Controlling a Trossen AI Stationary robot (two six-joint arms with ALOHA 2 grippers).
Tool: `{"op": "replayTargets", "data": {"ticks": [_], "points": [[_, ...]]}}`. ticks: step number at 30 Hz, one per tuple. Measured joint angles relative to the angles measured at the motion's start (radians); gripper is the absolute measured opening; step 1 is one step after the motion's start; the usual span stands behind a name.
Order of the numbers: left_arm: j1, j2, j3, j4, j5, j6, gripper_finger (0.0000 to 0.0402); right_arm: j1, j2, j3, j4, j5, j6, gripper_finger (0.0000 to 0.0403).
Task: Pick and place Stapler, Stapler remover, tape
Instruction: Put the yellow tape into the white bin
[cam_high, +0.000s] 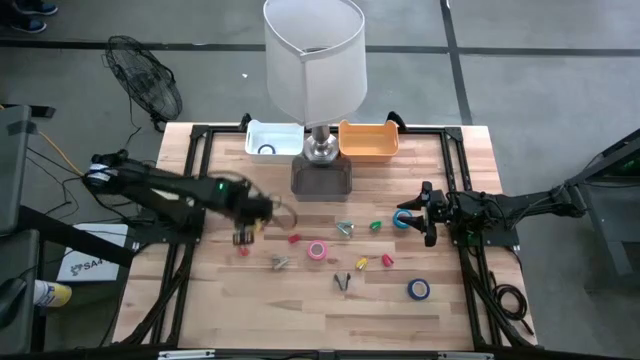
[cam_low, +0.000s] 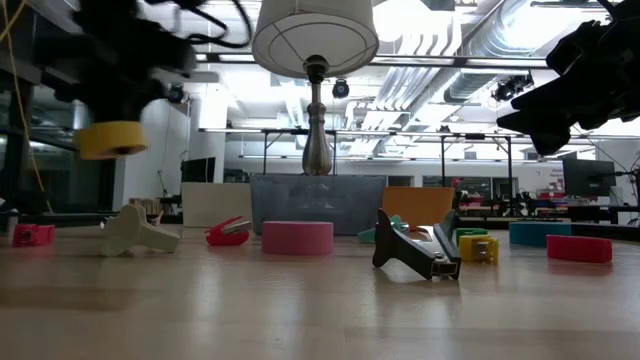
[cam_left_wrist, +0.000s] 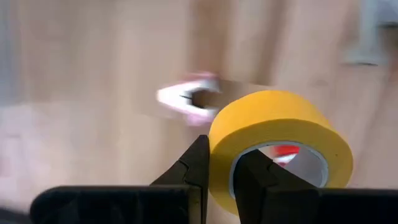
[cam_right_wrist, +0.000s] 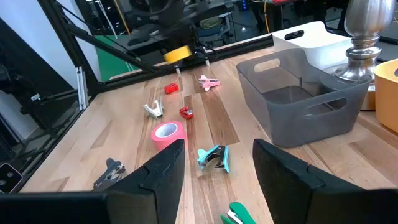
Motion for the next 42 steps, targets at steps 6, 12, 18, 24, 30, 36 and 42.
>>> {"op": "replayTargets", "data": {"ticks": [6, 12, 18, 24, 30, 36, 42], "points": [[0.267, 0.0, 0.061, 0.047, -0.019, 0.231, 0.004, 0.0, 0.0, 0.0, 0.0, 0.0, 0.0, 0.0181], [0.524, 0.006, 0.073, 0.137, -0.044, 0.346, 0.004, 0.0, 0.0, 0.0, 0.0, 0.0, 0.0, 0.0181], [0.74, 0.063, 0.078, 0.271, -0.016, 0.386, 0.004, 0.0, 0.0, 0.0, 0.0, 0.0, 0.0, 0.0181], [0.864, 0.189, 0.184, 0.33, -0.019, 0.363, 0.004, 0.0, 0.0, 0.0, 0.0, 0.0, 0.0, 0.0181], [0.914, 0.366, 0.351, 0.278, -0.011, 0.393, 0.004, 0.0, 0.0, 0.0, 0.0, 0.0, 0.0, 0.0181], [0.933, 0.506, 0.465, 0.187, -0.016, 0.478, 0.0042, 0.0, 0.0, 0.0, 0.0, 0.0, 0.0, 0.0181], [0.933, 0.585, 0.504, 0.14, -0.001, 0.502, 0.0046, 0.0, 0.0, 0.0, 0.0, 0.0, 0.0, 0.0181]]}}
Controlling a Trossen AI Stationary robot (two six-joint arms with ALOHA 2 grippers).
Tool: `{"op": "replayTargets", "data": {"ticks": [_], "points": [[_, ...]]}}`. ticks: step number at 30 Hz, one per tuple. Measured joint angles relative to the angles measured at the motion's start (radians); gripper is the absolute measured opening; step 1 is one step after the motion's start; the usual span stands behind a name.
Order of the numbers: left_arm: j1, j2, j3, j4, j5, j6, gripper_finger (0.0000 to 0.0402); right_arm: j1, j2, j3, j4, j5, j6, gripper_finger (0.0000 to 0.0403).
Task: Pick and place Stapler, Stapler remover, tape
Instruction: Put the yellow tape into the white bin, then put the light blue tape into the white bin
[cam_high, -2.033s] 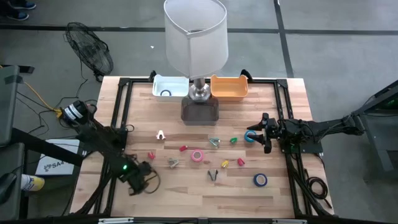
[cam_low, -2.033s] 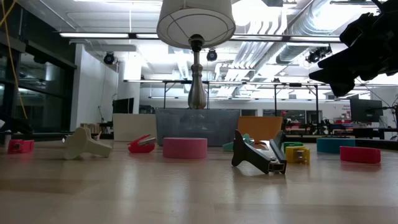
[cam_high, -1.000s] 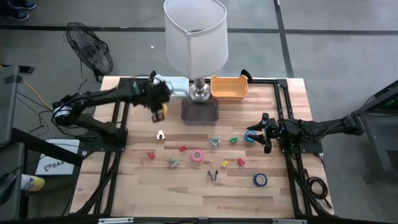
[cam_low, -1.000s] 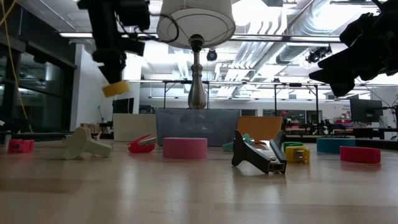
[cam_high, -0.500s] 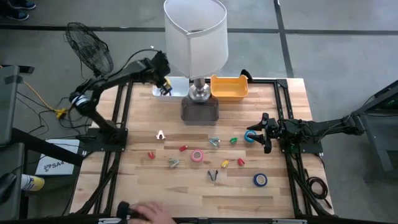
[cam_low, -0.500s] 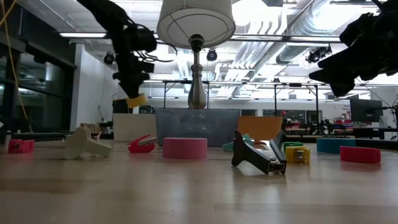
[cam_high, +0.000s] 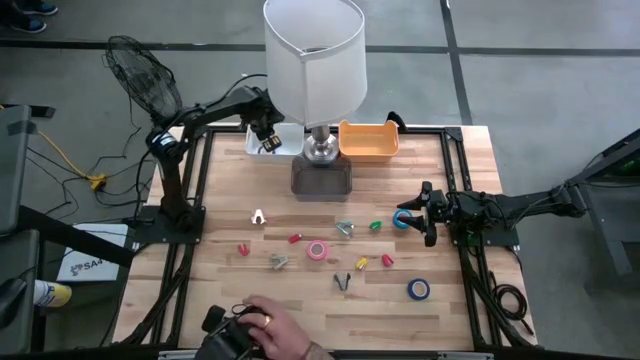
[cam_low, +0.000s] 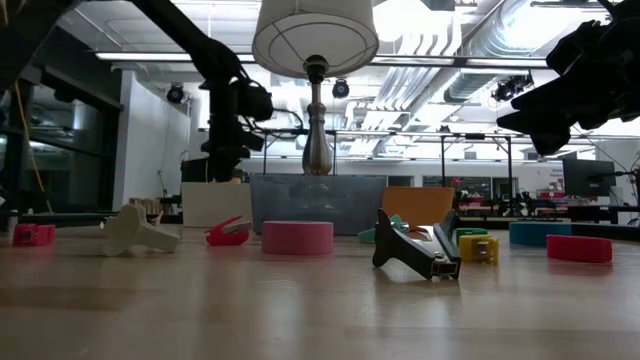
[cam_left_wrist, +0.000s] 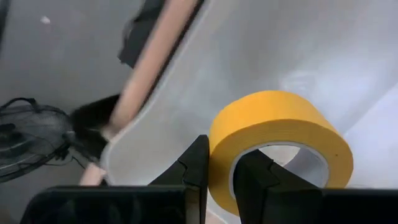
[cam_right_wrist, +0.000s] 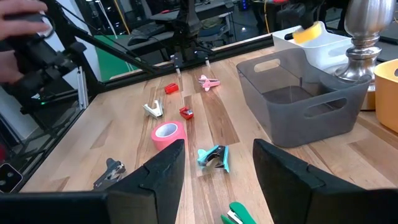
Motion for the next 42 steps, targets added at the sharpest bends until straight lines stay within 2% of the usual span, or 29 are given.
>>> {"op": "replayTargets", "data": {"ticks": [15, 28, 32, 42], "points": [[0.007, 0.043, 0.001, -0.091, 0.035, -0.01, 0.0054, 0.0, 0.0, 0.0, 0.0, 0.0, 0.0, 0.0181], [0.006, 0.037, 0.007, -0.106, 0.046, -0.028, 0.0189, 0.0, 0.0, 0.0, 0.0, 0.0, 0.0, 0.0181], [0.006, 0.037, 0.048, -0.133, 0.017, -0.034, 0.0201, 0.0, 0.0, 0.0, 0.0, 0.0, 0.0, 0.0181], [0.006, 0.025, 0.143, -0.253, -0.015, -0.037, 0.0202, 0.0, 0.0, 0.0, 0.0, 0.0, 0.0, 0.0181]]}}
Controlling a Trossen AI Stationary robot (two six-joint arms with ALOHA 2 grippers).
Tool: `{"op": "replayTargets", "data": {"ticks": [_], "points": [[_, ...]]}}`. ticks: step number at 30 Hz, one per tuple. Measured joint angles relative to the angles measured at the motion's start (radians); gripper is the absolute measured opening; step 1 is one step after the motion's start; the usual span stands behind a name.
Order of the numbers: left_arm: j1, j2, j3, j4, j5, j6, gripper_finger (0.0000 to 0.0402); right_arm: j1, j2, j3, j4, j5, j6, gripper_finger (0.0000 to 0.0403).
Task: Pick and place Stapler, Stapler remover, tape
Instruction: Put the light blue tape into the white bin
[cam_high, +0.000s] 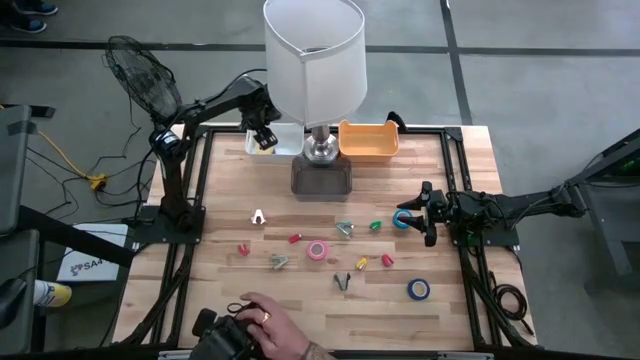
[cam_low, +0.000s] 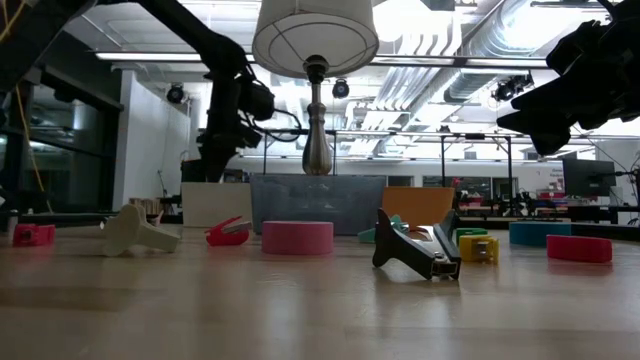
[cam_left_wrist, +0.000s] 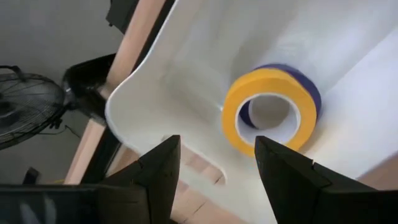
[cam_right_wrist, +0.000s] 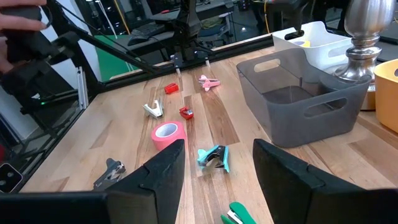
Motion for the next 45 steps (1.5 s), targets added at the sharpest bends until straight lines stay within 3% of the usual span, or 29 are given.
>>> {"op": "replayTargets", "data": {"ticks": [23, 35, 45], "points": [[-0.073, -0.224, -0.01, -0.2, -0.067, -0.085, 0.0202, 0.0, 0.0, 0.0, 0.0, 0.0, 0.0, 0.0181], [-0.057, -0.302, -0.167, -0.209, -0.141, -0.075, 0.0202, 0.0, 0.0, 0.0, 0.0, 0.0, 0.0, 0.0181], [-0.046, -0.439, -0.331, -0.201, -0.115, -0.109, 0.0202, 0.0, 0.0, 0.0, 0.0, 0.0, 0.0, 0.0181]]}}
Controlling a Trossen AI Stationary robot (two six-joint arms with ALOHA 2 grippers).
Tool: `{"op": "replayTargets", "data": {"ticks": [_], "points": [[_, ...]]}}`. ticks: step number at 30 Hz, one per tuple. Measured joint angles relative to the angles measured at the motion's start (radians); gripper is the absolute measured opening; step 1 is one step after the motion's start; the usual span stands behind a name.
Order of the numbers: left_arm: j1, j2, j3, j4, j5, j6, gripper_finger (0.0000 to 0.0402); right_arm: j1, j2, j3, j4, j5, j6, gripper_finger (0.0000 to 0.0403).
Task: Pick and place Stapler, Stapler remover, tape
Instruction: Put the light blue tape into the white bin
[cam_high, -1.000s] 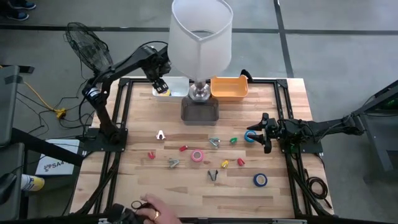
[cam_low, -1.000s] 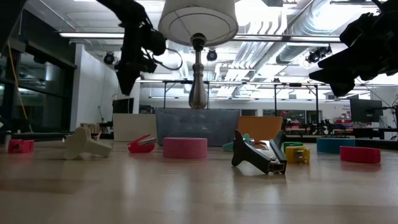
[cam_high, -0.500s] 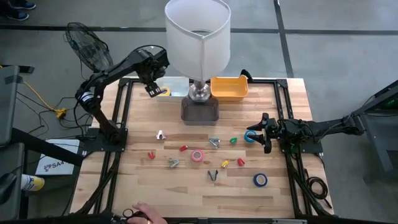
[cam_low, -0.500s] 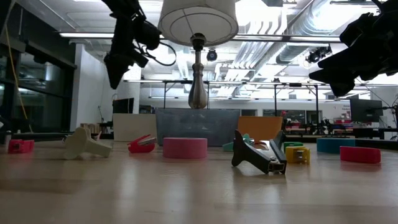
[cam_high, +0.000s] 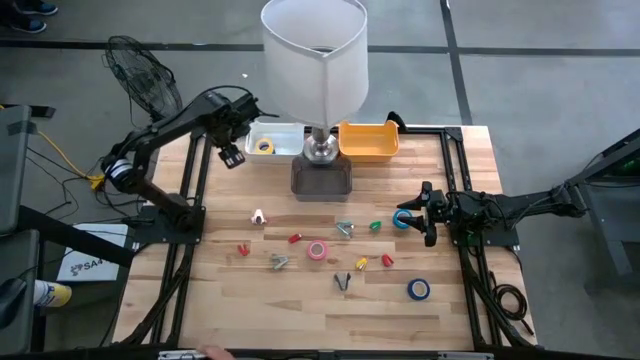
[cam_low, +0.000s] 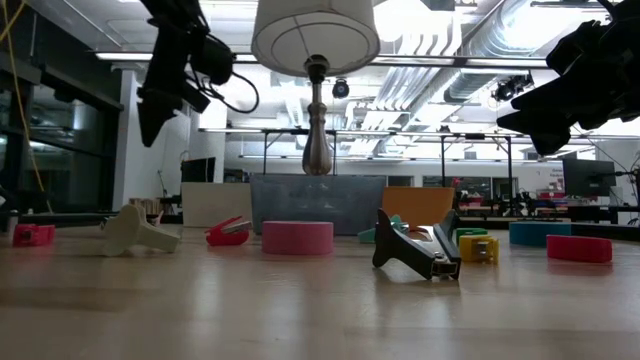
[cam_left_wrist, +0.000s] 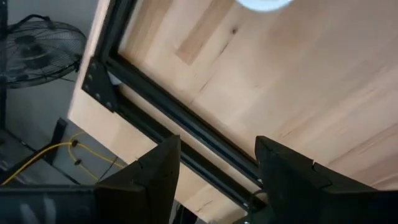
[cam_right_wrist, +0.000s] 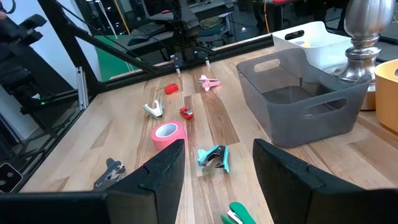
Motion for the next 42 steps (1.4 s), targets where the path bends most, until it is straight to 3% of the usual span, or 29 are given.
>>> {"op": "replayTargets", "data": {"ticks": [16, 29, 37, 42], "points": [[-0.158, -0.227, -0.214, 0.064, 0.174, -0.025, 0.0202, 0.0, 0.0, 0.0, 0.0, 0.0, 0.0, 0.0181], [-0.458, -0.376, -0.351, 0.313, 0.284, -0.024, 0.0202, 0.0, 0.0, 0.0, 0.0, 0.0, 0.0, 0.0181], [-0.571, -0.396, -0.354, 0.332, 0.255, -0.04, 0.0202, 0.0, 0.0, 0.0, 0.0, 0.0, 0.0, 0.0181], [-0.627, -0.455, -0.354, 0.332, 0.171, -0.057, 0.0202, 0.0, 0.0, 0.0, 0.0, 0.0, 0.0, 0.0181]]}}
